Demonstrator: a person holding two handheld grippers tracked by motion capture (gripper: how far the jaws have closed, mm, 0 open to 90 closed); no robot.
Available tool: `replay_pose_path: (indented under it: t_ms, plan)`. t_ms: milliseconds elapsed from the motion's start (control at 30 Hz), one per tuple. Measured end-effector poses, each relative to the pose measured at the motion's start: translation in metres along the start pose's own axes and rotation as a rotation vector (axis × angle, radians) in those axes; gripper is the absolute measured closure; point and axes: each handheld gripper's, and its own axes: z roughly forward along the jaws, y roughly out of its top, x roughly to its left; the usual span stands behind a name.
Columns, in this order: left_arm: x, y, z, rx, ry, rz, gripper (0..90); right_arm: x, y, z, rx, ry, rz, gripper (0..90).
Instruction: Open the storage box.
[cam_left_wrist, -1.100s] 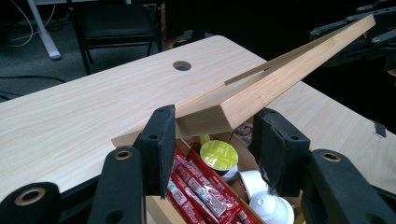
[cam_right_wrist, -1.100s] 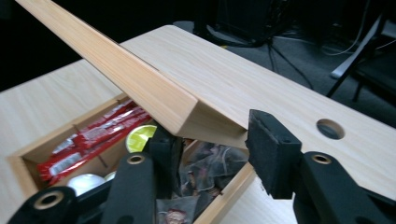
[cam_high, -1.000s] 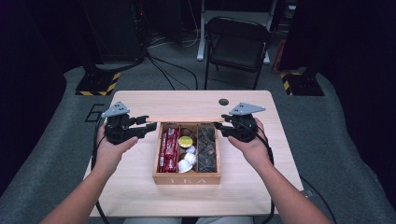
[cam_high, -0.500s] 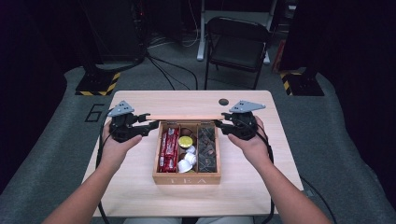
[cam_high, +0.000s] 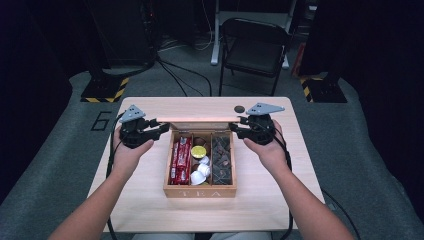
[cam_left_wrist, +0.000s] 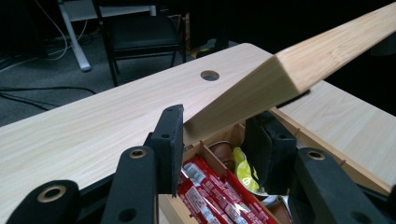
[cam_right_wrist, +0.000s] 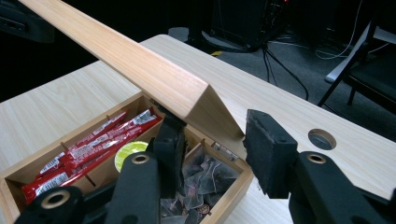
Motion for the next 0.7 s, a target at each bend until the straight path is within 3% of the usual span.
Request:
replay_pose_path:
  t_ms: [400, 533, 700]
  plan:
    - [0.005, 0.008, 0.005, -0.005, 0.008, -0.041, 58.4, -0.006, 0.003, 0.005, -0.013, 0.006, 0.030, 53.5]
    - [0.007, 0.012, 0.008, -0.005, 0.016, -0.046, 58.7, -0.010, 0.001, 0.016, 0.021, -0.016, 0.012, 53.4]
    - [0.009, 0.017, 0.010, -0.004, 0.020, -0.052, 59.0, -0.017, 0.000, 0.025, 0.024, -0.029, 0.024, 53.3]
